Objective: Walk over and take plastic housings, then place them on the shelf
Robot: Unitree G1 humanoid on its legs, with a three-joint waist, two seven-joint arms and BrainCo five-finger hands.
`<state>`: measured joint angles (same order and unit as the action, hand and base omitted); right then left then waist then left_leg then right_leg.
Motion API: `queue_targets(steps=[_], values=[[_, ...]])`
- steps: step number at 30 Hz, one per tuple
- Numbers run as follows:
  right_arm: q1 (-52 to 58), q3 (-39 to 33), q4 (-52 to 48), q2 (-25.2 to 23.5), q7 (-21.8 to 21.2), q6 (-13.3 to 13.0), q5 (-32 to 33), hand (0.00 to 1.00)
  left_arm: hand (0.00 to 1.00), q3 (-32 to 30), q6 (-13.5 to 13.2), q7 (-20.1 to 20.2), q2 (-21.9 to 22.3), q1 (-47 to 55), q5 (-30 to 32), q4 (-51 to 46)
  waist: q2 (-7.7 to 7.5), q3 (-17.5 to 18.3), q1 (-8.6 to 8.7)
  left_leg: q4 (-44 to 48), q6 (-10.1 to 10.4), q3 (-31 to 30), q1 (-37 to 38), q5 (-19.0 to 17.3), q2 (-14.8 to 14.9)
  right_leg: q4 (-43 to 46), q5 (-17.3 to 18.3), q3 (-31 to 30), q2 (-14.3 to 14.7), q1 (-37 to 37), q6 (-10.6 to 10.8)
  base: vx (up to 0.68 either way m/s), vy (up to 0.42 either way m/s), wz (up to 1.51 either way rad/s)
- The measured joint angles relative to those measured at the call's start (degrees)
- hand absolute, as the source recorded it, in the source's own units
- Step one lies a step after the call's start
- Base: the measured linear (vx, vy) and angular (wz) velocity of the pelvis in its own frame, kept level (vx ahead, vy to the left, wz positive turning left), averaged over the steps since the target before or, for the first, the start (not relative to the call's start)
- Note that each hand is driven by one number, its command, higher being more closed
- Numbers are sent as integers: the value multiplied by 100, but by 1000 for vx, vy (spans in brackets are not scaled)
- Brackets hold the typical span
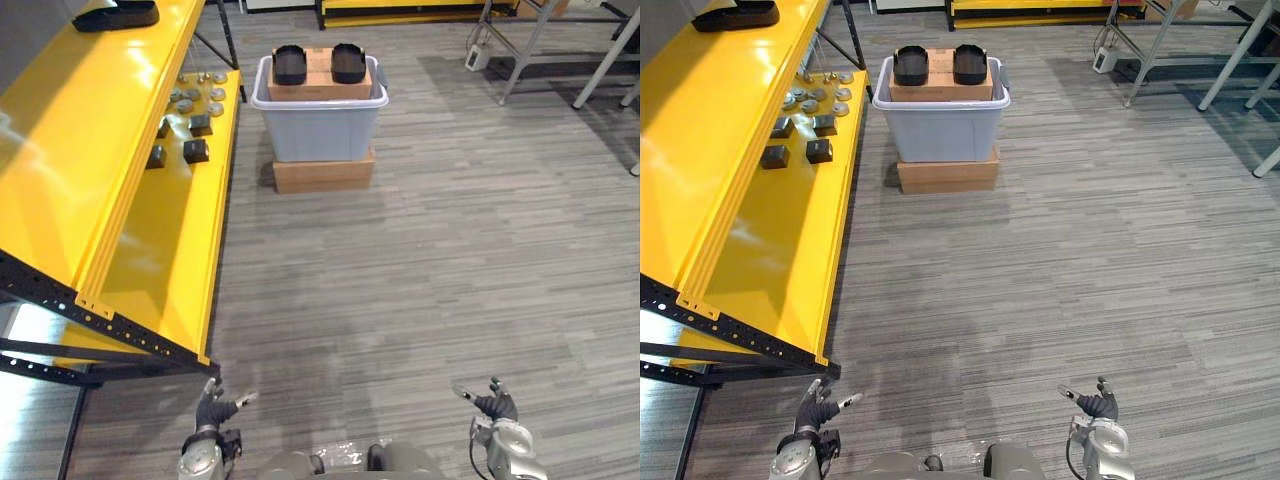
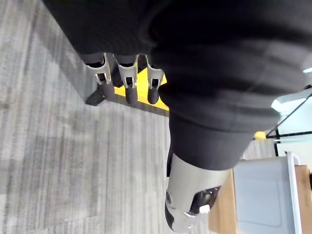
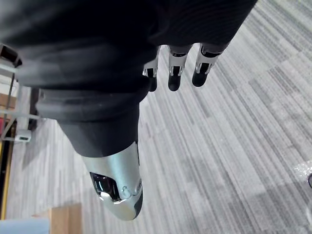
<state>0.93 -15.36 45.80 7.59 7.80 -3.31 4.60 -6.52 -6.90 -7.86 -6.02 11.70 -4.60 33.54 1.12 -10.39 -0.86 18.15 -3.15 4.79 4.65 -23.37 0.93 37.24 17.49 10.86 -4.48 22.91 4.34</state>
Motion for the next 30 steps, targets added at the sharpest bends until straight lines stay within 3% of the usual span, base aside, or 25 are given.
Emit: queue_targets(steps=[2, 3, 4, 5, 6, 7, 8, 9, 10, 11, 12, 13, 14, 15, 17, 18, 20, 21, 22, 23, 25, 27, 29, 30], values=[[-167, 75, -2, 62, 1, -4, 0, 0, 0, 2, 0, -27, 17, -106, -41, 30, 80, -93, 33, -231, 149, -76, 243, -44, 244, -914, -475, 24, 250, 352, -105, 546, -85, 21], [-236, 76, -7, 106, 2, -12, -1, 0, 0, 12, -3, -79, 13, -222, -47, 40, 42, -158, 70, -356, 311, -208, 397, -23, 317, -1723, -1099, -59, 362, 503, -107, 577, -161, 60], [-249, 90, -6, 180, 7, -11, -3, 0, 0, 7, -6, -118, -43, -278, -47, 66, -124, -179, 148, -402, 447, -490, 594, -36, 277, -2366, -2168, -231, 301, 521, -180, 589, -194, 70], [-261, 88, -4, 241, 15, -11, -2, 0, 0, 22, -5, -116, -24, -289, -44, 81, -94, -180, 185, -390, 509, -623, 659, -72, 344, -2328, -2677, -230, 301, 471, -515, 478, -191, 48], [-345, 84, -2, 332, 31, -9, -3, 0, 0, 25, -3, -108, 66, -343, -44, 119, 98, -197, 172, -316, 534, -725, 667, -63, 518, -2169, -2521, -92, 446, 496, -628, 561, -241, 16], [-546, 72, -6, 341, 81, -16, -2, 0, 0, 2, -32, -109, 85, -442, -44, 154, 146, -195, 187, 63, 927, -938, 459, 349, 609, -1696, -2152, 16, 447, 642, -842, 556, -248, -1], [-590, 80, -10, 335, 81, -17, -3, 0, 0, 3, -40, -111, 88, -444, -46, 162, 146, -194, 184, 226, 924, -969, 412, 582, 605, -1569, -2002, 36, 462, 623, -896, 689, -310, 8], [-617, 145, -14, 331, 82, -23, -2, 0, 0, -38, -47, -116, 107, -429, -52, 214, 159, -196, 171, 761, 841, -1021, 326, 1161, 581, -1524, -1714, 75, 534, 351, -966, 622, -278, 1], [-589, 326, -8, 331, 81, -24, -1, 0, 0, -116, -51, -118, 134, -356, -102, 252, 172, -200, 163, 1569, 701, -1049, 114, 1974, 609, -1761, -1537, 97, 677, -153, -1020, 626, -271, 0], [-571, 432, -15, 321, 82, -31, -1, 0, 0, -151, -50, -114, 138, -325, -130, 296, 169, -199, 143, 2076, 751, -1059, -46, 2451, 636, -2000, -1501, 51, 763, -454, -1046, 732, -278, -9], [-557, 532, -74, 259, 83, -62, 2, 0, 0, -178, -65, -105, 126, -264, -149, 304, 171, -203, 94, 3282, 714, -951, -530, 2558, 810, -2562, -1494, -24, 964, -1046, -1085, 573, -213, -16], [-561, 549, -82, 212, 84, -75, 4, 0, 0, -198, -71, -102, 119, -260, -152, 308, 164, -207, 55, 3853, 628, -798, -829, 2371, 927, -2779, -1509, -79, 1062, -1303, -1114, 658, -230, -27], [-549, 556, -87, 151, 88, -83, 61, 0, 0, -206, -69, -99, 134, -266, -160, 303, 149, -215, -39, 4709, 405, -513, -1327, 1951, 1098, -3141, -1512, -188, 1192, -1756, -1154, 403, -133, -32], [-583, 558, -70, 124, 98, -83, 139, 0, 0, -199, -68, -97, 162, -259, -163, 299, 137, -223, -144, 5093, 347, -306, -1777, 1632, 1089, -3385, -1482, -297, 1230, -2137, -1191, 478, -126, -43], [-687, 573, 54, 123, 97, -75, 197, 0, 0, -198, -69, -97, 171, -250, -201, 262, 98, -259, -230, 4831, 425, -84, -2380, 1190, 896, -3653, -1451, -489, 1199, -2569, -1221, 483, -61, -44], [-741, 563, 74, 130, 98, -67, 211, 0, 0, -199, -70, -96, 170, -270, -202, 215, 62, -304, -317, 4149, 431, 44, -2687, 970, 692, -3749, -1345, -555, 1116, -2785, -1211, 431, -12, -34], [-758, 555, 94, 132, 103, -64, 209, 0, 0, -198, -77, -97, 178, -250, -203, 135, -1, -358, -334, 2801, 419, 194, -2896, 941, 403, -3765, -1145, -602, 964, -2998, -1133, 429, 42, -17], [-753, 426, 104, 128, 114, -59, 207, 0, 0, -208, -79, -98, 239, -234, -203, 112, 13, -384, -336, 1042, 558, 241, -2882, 1229, 148, -3816, -965, -611, 853, -3259, -989, 445, 67, -5], [-745, 369, 108, 140, 145, -57, 199, 0, 0, -210, -79, -100, 291, -207, -203, 87, 29, -372, -344, 347, 587, 228, -2830, 1442, 84, -3877, -925, -616, 851, -3348, -943, 467, 92, -15], [-731, 283, 120, 158, 213, -57, 188, 0, 0, -209, -82, -99, 367, -176, -202, 69, 137, -332, -414, -416, 490, 221, -2809, 1898, 58, -3959, -761, -637, 850, -3531, -808, 482, 132, -28], [-594, 289, 113, 80, 214, -54, 166, 0, 0, -261, -75, -100, 381, -122, -202, 84, 25, -260, -486, -351, -127, 235, -2673, 2735, -129, -3876, -486, -594, 677, -3840, -471, 610, 181, -9], [-457, 285, 41, -39, 214, -52, 155, 0, 0, -261, -74, -103, 397, -174, -202, 73, -145, -187, -494, -120, -277, 265, -2669, 2455, -336, -3332, -375, -475, 453, -3679, -293, 574, 166, 23], [-343, 267, 48, -164, 203, -48, 138, 0, 0, -233, -50, -100, 400, -143, -202, 80, -166, -181, -501, 12, -340, 255, -2406, 2083, -415, -1953, -295, -425, 284, -3287, -138, 525, 180, 10], [-261, 235, 33, -251, 200, -48, 114, 0, 0, -171, -23, -101, 374, -142, -200, 79, -177, -178, -500, 74, -372, 180, -2098, 1825, -523, -510, -460, -384, 92, -2823, 124, 515, 179, 18]])
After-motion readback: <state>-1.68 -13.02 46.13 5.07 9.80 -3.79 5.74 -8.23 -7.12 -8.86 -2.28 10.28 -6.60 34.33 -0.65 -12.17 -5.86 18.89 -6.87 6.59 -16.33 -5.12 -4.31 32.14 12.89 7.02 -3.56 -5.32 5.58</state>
